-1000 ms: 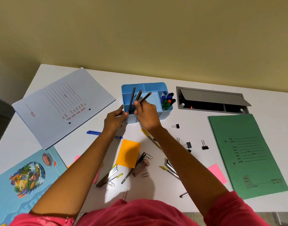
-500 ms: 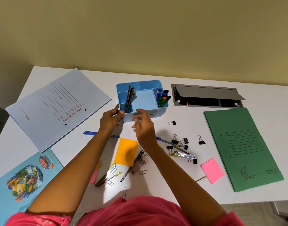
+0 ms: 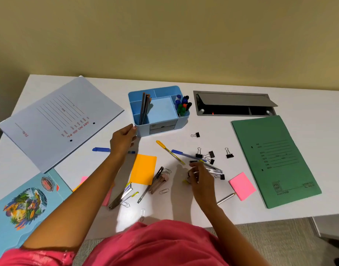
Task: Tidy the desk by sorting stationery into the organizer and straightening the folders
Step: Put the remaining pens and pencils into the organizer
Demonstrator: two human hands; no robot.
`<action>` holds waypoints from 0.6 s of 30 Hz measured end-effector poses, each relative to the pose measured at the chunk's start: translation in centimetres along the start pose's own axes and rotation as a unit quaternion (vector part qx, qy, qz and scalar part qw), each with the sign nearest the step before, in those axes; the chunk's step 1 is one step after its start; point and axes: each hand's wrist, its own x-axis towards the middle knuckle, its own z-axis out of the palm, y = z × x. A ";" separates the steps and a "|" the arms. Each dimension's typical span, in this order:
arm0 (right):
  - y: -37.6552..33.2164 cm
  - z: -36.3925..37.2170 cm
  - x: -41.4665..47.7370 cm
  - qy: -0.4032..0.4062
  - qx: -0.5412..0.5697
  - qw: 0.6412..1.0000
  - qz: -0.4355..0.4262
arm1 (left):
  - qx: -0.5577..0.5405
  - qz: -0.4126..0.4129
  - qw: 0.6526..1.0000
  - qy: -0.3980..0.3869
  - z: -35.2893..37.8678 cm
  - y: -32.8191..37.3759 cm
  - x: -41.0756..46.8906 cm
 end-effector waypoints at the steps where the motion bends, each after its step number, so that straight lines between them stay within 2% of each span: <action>1: 0.6 -0.6 -0.4 0.021 -0.017 1.000 0.006 | -0.007 0.005 1.000 0.010 -0.1 -0.7 -0.8; 3: 2.1 -1.8 -1.0 0.071 -0.068 0.995 0.035 | -0.017 0.009 0.999 0.026 -0.3 -2.3 -2.4; 6: 4.2 -3.5 -2.0 0.131 -0.123 0.974 0.138 | -0.026 -0.007 0.999 0.037 -0.7 -4.5 -4.5; 10: 5.8 -4.8 -3.0 0.114 -0.167 0.933 0.298 | -0.052 -0.021 0.997 0.049 -0.9 -6.7 -6.6; 15: 6.0 -4.6 -2.7 0.127 -0.140 0.930 0.316 | -0.051 -0.021 0.997 0.054 -0.8 -7.8 -7.8; 18: 5.5 -4.8 -2.1 0.102 -0.112 0.931 0.332 | -0.072 -0.031 0.995 0.061 -1.4 -7.6 -7.7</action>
